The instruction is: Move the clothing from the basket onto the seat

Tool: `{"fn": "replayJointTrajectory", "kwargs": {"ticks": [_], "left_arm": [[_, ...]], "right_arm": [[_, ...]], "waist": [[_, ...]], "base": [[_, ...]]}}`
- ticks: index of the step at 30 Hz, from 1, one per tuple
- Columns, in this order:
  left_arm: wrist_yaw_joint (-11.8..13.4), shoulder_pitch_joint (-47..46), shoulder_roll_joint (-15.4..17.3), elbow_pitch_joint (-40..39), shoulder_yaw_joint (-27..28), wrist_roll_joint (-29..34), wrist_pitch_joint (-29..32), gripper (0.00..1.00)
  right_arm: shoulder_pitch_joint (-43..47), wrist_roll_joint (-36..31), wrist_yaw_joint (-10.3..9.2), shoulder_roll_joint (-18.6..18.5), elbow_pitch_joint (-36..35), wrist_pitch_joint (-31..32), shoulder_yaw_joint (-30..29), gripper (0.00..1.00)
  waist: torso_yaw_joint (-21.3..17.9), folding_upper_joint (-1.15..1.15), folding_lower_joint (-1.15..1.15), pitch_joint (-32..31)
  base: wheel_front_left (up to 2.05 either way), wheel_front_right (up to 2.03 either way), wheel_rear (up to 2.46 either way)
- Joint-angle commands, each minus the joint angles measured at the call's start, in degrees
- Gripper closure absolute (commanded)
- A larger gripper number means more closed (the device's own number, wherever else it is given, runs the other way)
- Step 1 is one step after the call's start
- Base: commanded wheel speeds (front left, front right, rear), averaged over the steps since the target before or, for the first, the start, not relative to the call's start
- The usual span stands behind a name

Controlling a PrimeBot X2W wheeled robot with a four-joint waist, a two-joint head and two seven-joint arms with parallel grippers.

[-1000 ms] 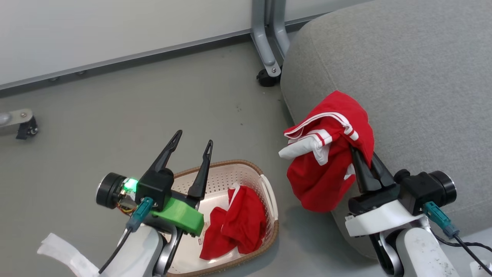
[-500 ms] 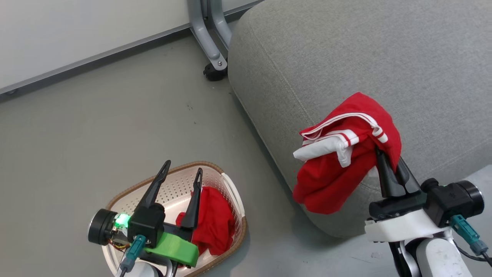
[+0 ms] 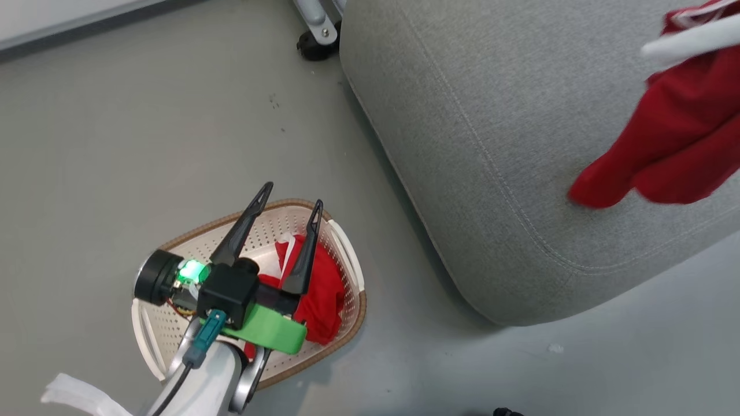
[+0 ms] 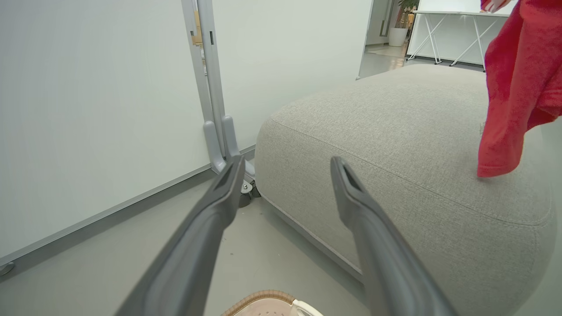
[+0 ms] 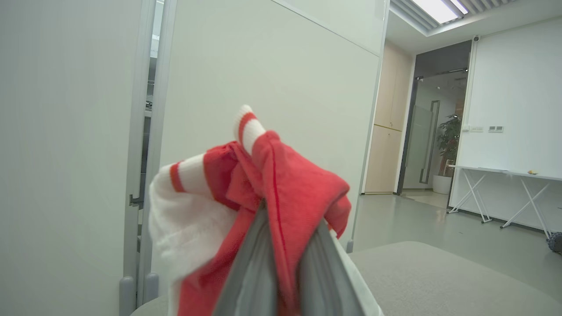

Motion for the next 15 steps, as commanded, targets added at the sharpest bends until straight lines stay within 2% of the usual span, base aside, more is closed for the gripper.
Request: {"fn": "replayJointTrajectory", "kwargs": {"ticks": [1,7,11,15], "left_arm": [[-0.8,-2.5,0.7,-0.2,0.6,0.5,0.0,0.0],[-2.3,-7.2,1.3,-1.0,1.9,1.9,0.0,0.0],[-2.8,-8.7,0.9,-1.3,2.3,2.3,0.0,0.0],[-3.3,-9.6,0.2,-0.8,1.9,2.6,0.0,0.0]], "right_arm": [[-3.6,1.3,-0.02,-1.9,0.5,-0.2,-2.2,1.0],[-13.4,3.3,-0.02,-9.8,6.6,-0.2,-8.5,1.0],[-17.5,3.2,-0.02,-11.6,14.2,-0.2,-9.3,1.0],[-20.2,3.0,-0.03,-11.4,22.4,-0.2,-8.9,1.0]], "waist": [[7.4,0.0,-0.01,10.6],[10.7,0.0,-0.01,18.4],[12.4,0.0,-0.01,22.0],[14.0,0.0,-0.01,23.8]], "base": [[0.0,0.0,0.0],[0.0,0.0,0.0],[0.0,0.0,0.0],[0.0,0.0,0.0]]}}
